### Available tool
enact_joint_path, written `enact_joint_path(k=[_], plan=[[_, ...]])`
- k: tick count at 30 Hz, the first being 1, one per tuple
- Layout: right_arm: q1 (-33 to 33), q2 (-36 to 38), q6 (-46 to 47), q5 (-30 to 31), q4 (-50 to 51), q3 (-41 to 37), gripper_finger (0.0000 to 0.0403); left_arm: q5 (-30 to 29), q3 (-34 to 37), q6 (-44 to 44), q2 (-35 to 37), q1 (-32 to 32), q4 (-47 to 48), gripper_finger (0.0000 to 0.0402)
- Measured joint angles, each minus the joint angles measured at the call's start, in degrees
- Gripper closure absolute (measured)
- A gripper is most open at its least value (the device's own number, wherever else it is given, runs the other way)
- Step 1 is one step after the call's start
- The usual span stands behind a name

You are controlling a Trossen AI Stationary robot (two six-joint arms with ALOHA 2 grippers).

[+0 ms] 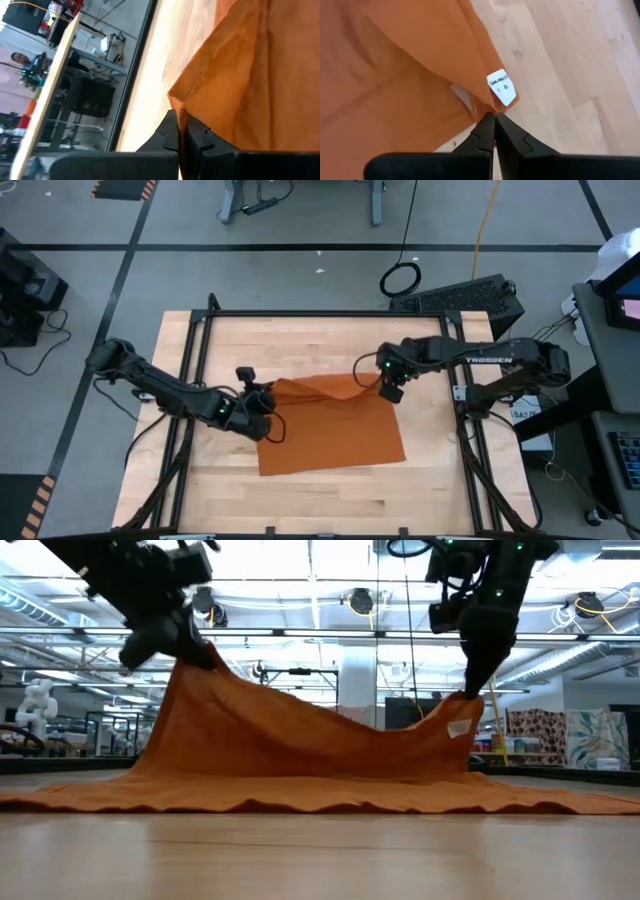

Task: Roll towel into tight, uniform cylinder
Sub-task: Fold the brown towel

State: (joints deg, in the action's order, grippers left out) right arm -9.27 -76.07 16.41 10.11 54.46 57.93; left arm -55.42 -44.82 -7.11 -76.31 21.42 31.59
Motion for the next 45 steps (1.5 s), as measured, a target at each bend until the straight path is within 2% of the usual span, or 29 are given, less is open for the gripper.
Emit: enact_joint_path(k=[5, 8, 22, 28, 34, 40, 45], plan=[[5.7, 0.0, 5.5, 4.8, 3.6, 0.0, 0.0401, 0.9, 0.0, -1.6, 4.2, 3.7, 0.7, 0.0401], [8.2, 0.0, 8.2, 5.2, 4.1, 0.0, 0.0401, 1.4, 0.0, -2.0, 6.1, 5.8, 0.5, 0.0401], [19.4, 0.0, 20.5, 4.5, 8.2, 0.0, 0.0401, 4.4, 0.0, -7.1, 7.8, 14.3, 0.4, 0.0395], [22.3, 0.0, 24.4, 0.6, 8.2, 0.0, 0.0401, 4.4, 0.0, -10.0, 7.8, 17.0, 0.4, 0.0394], [24.7, 0.0, 27.1, 0.3, 8.2, 0.0, 0.0401, 4.5, 0.0, -13.6, 7.8, 19.0, 0.4, 0.0394], [27.8, 0.0, 29.6, 0.3, 8.1, 0.0, 0.0401, 10.6, 0.0, -16.8, 7.7, 20.4, 0.2, 0.0393], [30.4, 0.0, 31.9, 0.3, 7.8, 0.0, 0.0401, 12.3, 0.0, -19.6, 7.7, 21.4, 0.2, 0.0393]])
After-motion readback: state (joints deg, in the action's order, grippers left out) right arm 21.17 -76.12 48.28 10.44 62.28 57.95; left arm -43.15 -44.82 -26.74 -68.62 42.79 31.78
